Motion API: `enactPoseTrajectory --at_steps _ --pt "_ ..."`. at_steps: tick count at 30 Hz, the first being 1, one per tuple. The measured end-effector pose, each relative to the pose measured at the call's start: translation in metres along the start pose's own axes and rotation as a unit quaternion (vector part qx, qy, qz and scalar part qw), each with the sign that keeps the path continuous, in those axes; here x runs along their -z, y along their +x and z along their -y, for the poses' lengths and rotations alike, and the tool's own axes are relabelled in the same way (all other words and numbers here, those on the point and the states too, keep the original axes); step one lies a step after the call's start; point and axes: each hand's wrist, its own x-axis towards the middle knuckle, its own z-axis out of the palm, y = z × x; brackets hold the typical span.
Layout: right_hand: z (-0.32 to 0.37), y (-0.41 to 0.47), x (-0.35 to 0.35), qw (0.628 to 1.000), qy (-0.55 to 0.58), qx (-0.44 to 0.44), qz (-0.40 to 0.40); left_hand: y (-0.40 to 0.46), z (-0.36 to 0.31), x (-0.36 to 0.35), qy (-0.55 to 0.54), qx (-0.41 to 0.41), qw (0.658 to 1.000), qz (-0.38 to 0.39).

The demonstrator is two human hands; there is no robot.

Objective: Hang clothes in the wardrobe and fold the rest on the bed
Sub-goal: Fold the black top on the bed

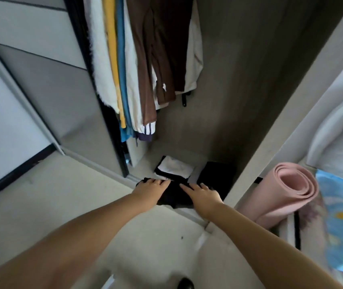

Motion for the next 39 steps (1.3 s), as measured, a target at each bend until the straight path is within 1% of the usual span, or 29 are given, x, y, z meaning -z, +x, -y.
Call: enactPoseTrajectory --at_steps 5,8,12,15,20,23,27,32,37,39 --pt "-0.025 0.065 0.001 1.000 0.002 0.015 0.007 0.064 0.023 -0.004 -0.004 -0.007 1.000 0.018" --pt "-0.042 0.105 0.011 1.000 0.008 0.019 0.021 0.103 0.037 -0.001 -0.021 -0.001 0.999 0.046" --pt "-0.055 0.151 0.028 0.999 0.019 0.021 0.037 0.152 0.063 0.006 -0.017 -0.002 0.999 0.046" --pt "-0.064 0.176 0.030 0.998 0.026 0.016 0.046 0.178 0.075 0.001 -0.044 -0.007 0.997 0.059" --pt "-0.073 0.207 0.016 0.995 0.044 -0.029 0.079 0.228 0.087 -0.014 -0.036 -0.066 0.993 0.090" --pt "-0.082 0.228 0.000 0.992 0.066 -0.072 0.079 0.264 0.091 -0.024 -0.036 -0.103 0.988 0.108" --pt "-0.079 0.278 -0.030 0.985 0.097 -0.123 0.066 0.320 0.117 -0.056 -0.025 -0.150 0.981 0.118" --pt "-0.068 0.358 -0.091 0.981 0.111 -0.149 0.062 0.388 0.157 -0.133 0.005 -0.193 0.976 0.098" --pt "-0.098 0.449 -0.161 0.978 0.102 -0.183 0.021 0.488 0.163 -0.213 0.016 -0.201 0.978 0.052" --pt "-0.118 0.480 -0.188 0.975 0.086 -0.203 -0.007 0.529 0.158 -0.240 0.020 -0.197 0.980 0.006"
